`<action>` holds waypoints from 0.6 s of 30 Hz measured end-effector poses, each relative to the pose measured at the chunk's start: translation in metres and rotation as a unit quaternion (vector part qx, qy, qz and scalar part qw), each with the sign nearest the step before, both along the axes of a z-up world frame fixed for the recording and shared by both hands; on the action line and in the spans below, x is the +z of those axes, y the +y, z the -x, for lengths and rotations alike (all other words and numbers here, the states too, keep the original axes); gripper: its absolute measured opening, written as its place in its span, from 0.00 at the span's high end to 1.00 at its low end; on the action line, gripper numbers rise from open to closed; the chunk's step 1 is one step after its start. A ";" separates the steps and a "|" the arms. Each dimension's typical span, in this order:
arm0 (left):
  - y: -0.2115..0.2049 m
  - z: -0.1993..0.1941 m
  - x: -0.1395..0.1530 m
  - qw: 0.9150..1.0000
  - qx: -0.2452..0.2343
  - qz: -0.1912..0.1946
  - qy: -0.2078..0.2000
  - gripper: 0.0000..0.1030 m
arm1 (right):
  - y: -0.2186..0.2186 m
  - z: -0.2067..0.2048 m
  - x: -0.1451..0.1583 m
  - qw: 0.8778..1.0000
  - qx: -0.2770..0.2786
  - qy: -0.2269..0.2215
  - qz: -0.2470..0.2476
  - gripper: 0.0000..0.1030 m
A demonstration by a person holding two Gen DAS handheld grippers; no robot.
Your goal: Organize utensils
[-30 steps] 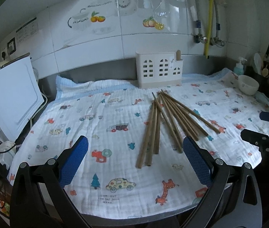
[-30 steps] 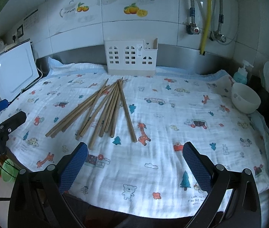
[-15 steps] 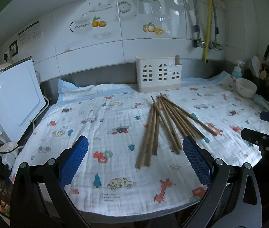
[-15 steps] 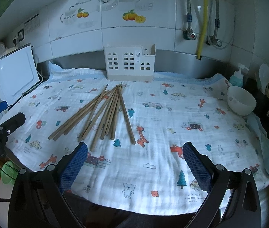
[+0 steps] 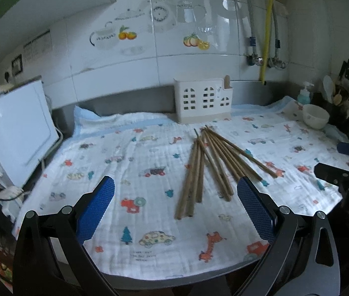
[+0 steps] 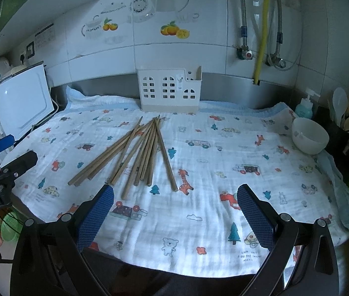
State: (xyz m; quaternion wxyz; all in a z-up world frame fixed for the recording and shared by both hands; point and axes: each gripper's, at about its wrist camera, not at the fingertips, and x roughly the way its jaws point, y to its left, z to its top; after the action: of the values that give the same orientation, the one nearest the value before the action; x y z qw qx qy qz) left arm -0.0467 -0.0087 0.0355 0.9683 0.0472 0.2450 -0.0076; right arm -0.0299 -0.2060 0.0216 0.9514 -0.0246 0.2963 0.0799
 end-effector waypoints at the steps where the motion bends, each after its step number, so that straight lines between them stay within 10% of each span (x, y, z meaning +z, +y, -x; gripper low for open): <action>1: 0.000 0.000 0.001 1.000 0.001 -0.005 -0.003 0.05 | 0.000 0.001 0.001 1.000 0.000 -0.001 0.001 0.06; 18: 0.017 -0.007 0.005 1.000 0.009 -0.006 0.002 0.05 | 0.004 -0.004 0.007 1.000 0.001 -0.010 0.007 0.06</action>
State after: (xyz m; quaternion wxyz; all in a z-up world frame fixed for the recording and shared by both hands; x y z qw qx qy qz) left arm -0.0398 0.0088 0.0405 0.9677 0.0505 0.2470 0.0030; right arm -0.0256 -0.2023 0.0281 0.9541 -0.0319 0.2873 0.0783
